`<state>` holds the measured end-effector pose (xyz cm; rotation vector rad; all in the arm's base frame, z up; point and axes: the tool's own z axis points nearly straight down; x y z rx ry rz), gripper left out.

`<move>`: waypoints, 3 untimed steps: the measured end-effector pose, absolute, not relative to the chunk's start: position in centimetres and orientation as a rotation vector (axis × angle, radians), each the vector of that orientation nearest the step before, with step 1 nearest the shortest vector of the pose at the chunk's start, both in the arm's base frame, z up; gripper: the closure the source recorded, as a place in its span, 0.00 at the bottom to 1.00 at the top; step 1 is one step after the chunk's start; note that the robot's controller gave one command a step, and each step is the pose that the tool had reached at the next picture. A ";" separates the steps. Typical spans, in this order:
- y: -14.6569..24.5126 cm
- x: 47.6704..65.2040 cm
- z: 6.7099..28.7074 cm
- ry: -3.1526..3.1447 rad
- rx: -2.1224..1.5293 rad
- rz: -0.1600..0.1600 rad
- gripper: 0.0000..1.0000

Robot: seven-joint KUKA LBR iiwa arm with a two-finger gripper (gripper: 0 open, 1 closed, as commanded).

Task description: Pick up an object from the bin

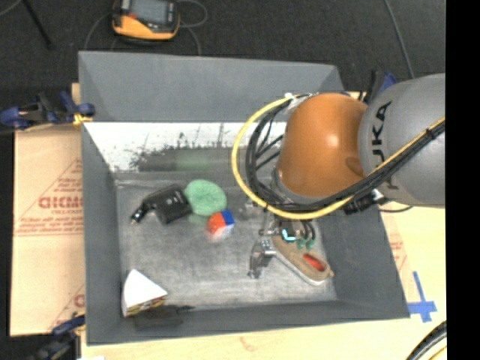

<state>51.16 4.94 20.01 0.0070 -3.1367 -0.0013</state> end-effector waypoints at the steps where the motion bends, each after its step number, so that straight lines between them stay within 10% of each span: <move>1: 4.9 51.3 20.4 -3.145 0.005 -0.002 0.00; 3: 9.5 57.7 13.1 -3.143 -0.037 -0.001 0.00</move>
Offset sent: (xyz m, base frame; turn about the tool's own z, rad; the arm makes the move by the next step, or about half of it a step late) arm 0.0951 0.0551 -0.1301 -0.1663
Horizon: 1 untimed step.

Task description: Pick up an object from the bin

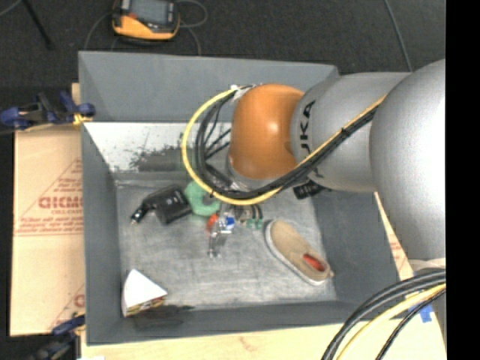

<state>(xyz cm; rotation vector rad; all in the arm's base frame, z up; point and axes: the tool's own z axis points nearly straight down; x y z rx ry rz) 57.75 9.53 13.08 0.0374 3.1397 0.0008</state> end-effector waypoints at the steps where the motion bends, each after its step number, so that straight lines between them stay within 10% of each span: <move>1: 12.0 64.1 12.7 3.122 -0.292 0.000 0.00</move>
Offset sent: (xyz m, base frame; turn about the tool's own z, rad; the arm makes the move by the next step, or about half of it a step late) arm 0.0628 0.0550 -0.0608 -0.1008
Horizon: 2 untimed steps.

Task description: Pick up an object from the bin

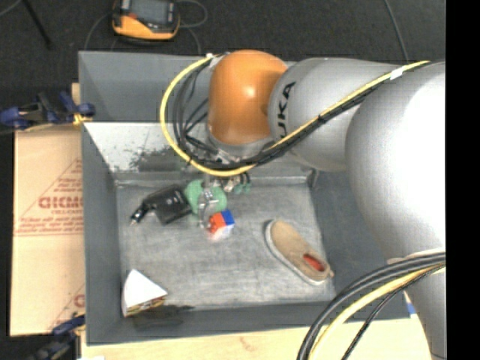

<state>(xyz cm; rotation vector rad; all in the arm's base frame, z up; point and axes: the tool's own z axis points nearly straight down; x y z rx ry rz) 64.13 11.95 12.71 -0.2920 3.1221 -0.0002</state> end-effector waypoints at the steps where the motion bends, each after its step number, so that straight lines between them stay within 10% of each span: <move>1: 14.9 64.3 7.1 3.133 -0.119 0.003 0.00; 2: 12.9 65.7 7.4 3.130 0.066 0.008 1.00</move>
Offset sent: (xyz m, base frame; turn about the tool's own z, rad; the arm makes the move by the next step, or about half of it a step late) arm 0.0121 0.0085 -0.0571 0.2306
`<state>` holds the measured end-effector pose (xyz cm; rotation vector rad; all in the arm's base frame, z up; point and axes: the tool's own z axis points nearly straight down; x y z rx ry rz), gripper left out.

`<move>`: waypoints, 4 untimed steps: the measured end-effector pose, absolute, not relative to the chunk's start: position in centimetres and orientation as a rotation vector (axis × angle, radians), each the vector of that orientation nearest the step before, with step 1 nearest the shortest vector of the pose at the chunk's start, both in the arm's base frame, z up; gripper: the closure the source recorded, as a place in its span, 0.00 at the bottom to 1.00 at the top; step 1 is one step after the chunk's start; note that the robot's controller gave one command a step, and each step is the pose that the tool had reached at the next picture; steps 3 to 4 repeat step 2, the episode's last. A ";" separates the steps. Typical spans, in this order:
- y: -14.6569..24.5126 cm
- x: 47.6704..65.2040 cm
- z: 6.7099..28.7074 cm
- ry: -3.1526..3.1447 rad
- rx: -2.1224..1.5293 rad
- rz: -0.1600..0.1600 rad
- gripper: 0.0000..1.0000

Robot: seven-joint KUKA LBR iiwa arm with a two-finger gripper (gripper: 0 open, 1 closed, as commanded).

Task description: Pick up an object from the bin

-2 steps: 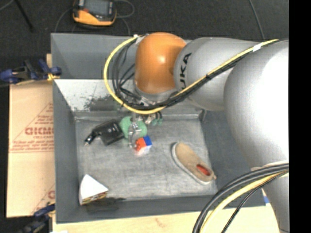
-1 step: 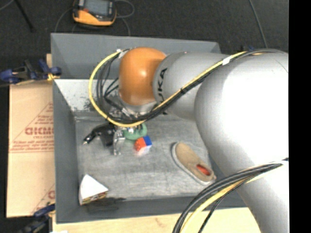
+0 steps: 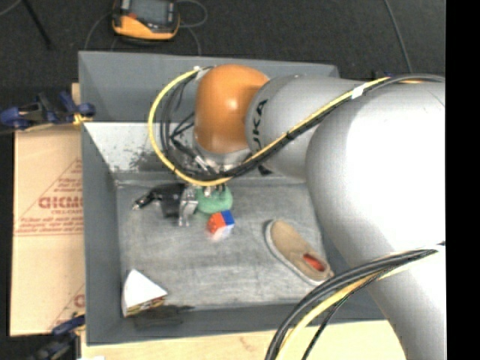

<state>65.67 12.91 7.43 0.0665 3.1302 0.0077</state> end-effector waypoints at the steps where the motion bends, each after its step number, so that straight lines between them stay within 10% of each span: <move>1: 12.9 65.7 7.4 3.130 0.067 0.008 1.00; 2: 12.9 66.0 14.8 3.130 0.066 0.004 1.00; 4: 12.9 66.0 14.8 3.130 0.066 0.004 1.00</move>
Offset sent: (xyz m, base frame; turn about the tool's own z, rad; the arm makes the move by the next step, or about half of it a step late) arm 0.0000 0.0000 0.0690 0.0000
